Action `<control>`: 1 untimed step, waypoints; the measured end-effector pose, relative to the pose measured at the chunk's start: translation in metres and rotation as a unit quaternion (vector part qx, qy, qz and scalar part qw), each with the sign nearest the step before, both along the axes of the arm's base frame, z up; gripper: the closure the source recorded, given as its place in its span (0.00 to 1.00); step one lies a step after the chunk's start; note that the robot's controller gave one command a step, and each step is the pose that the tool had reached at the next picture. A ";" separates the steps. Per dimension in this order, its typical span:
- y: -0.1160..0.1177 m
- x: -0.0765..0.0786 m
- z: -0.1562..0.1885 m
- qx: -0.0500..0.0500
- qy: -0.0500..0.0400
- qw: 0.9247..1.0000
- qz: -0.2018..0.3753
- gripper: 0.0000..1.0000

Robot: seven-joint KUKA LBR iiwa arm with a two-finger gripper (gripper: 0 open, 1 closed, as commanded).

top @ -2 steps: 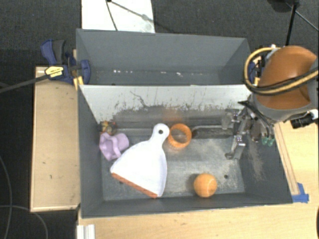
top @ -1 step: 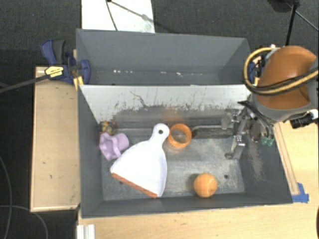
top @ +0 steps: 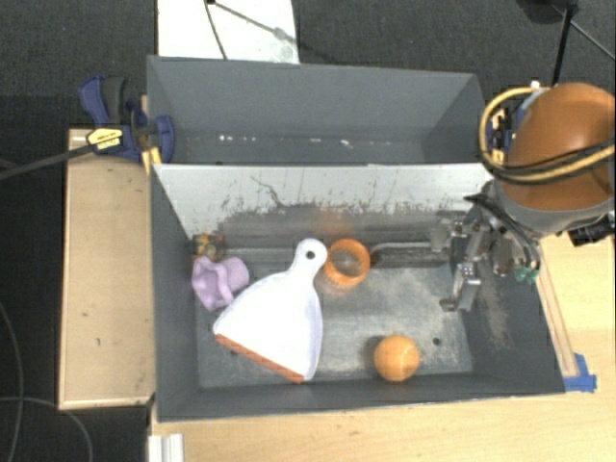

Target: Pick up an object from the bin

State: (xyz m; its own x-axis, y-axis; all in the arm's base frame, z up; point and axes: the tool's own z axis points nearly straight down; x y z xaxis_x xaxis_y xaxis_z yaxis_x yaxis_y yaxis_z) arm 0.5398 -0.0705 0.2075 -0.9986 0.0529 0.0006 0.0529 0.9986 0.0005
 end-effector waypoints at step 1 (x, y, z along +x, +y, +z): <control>0.026 -0.018 -0.024 -0.001 -0.008 1.000 0.025 0.00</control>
Offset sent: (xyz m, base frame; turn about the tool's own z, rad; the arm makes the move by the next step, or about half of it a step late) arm -0.0531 0.0534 -0.0940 -0.1797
